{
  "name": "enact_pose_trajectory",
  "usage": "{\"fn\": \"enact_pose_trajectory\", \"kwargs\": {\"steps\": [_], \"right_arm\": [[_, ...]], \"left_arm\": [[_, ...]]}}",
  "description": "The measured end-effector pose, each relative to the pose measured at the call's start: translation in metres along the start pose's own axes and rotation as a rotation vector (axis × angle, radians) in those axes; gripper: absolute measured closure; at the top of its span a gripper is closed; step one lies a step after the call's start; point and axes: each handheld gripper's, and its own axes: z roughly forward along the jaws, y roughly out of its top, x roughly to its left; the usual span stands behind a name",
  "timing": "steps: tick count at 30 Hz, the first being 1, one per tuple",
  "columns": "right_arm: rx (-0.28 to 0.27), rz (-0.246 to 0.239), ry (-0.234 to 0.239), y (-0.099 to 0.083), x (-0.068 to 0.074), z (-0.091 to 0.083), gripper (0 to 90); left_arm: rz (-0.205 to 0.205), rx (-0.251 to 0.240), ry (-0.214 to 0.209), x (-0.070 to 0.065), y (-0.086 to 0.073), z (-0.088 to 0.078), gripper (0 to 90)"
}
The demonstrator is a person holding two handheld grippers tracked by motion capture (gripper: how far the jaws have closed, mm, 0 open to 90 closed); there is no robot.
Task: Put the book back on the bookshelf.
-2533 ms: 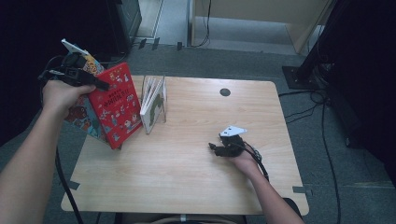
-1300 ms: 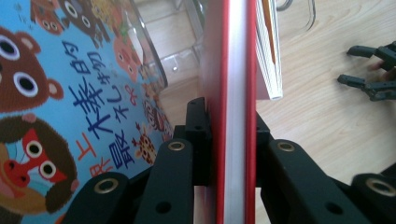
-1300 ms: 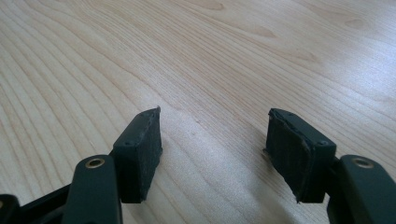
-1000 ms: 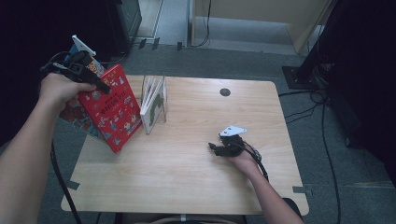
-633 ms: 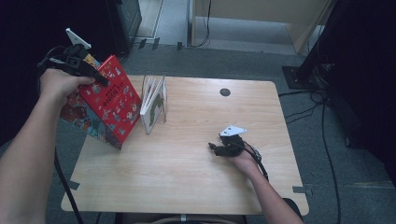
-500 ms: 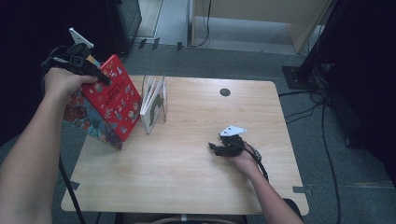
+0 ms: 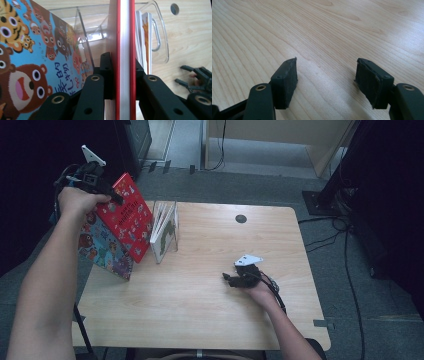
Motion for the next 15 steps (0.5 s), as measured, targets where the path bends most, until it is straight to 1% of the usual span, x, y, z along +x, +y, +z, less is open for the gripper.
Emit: {"fn": "enact_pose_trajectory", "kwargs": {"steps": [3,4,5,6,8,9,11,15], "right_arm": [[-0.002,-0.002,-0.002,-0.001,0.001,-0.001,33.7],[-0.001,0.001,-0.002,-0.001,0.001,-0.002,33.7],[-0.001,0.001,-0.002,-0.001,0.001,-0.002,33.7],[-0.001,-0.001,-0.003,-0.002,0.001,-0.002,33.7],[-0.002,0.0,-0.005,-0.002,0.001,-0.003,33.7],[-0.001,0.004,-0.007,-0.003,0.002,-0.003,33.7],[-0.001,0.006,-0.007,-0.003,0.002,-0.003,33.7],[-0.002,0.006,-0.005,-0.004,0.002,-0.004,33.7]], "left_arm": [[-0.007,0.001,0.004,0.002,0.001,0.001,79.5],[-0.013,-0.008,0.005,0.003,0.002,-0.001,79.5],[-0.013,-0.008,0.005,0.003,0.002,-0.001,79.6],[-0.012,-0.023,0.009,0.004,0.002,-0.002,79.6],[-0.01,-0.028,0.017,0.003,0.003,-0.003,79.4],[-0.01,-0.033,0.023,0.002,0.004,-0.001,79.5],[-0.005,-0.035,0.021,0.002,0.004,0.0,79.4],[-0.008,-0.047,0.02,0.0,0.007,0.008,78.9]]}}
